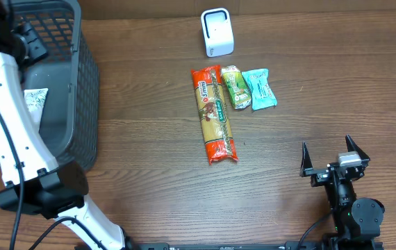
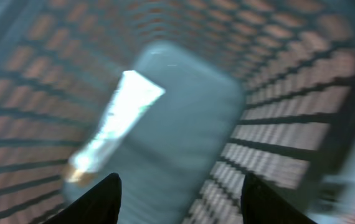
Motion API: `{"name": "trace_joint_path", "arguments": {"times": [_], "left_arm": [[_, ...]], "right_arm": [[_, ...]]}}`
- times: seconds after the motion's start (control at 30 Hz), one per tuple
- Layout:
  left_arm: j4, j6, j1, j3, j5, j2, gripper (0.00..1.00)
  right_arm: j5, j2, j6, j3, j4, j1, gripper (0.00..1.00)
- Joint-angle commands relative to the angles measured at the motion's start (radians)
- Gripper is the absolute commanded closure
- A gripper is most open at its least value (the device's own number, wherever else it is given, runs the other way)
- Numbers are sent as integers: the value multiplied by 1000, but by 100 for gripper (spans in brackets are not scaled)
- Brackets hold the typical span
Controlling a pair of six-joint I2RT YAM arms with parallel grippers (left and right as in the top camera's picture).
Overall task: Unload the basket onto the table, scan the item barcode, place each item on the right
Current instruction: 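Reach the left gripper into the basket and grasp the white Pantene tube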
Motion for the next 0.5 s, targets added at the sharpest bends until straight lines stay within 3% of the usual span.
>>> {"name": "trace_joint_path", "arguments": {"times": [0.0,0.13,0.3,0.47], "left_arm": [[-11,60,58,-76,-127,-24,43],[29,69,116,-240,-134,-22,40],[146,169,154,-463,-135,-22,28],[329,195,160,-617,-159,-21,28]], "right_arm": [[-2,-9,-3,-10,5,2,0],[-2,-9,-3,-10,5,2,0],[-2,-9,-3,-10,5,2,0],[-2,-9,-3,-10,5,2,0]]}}
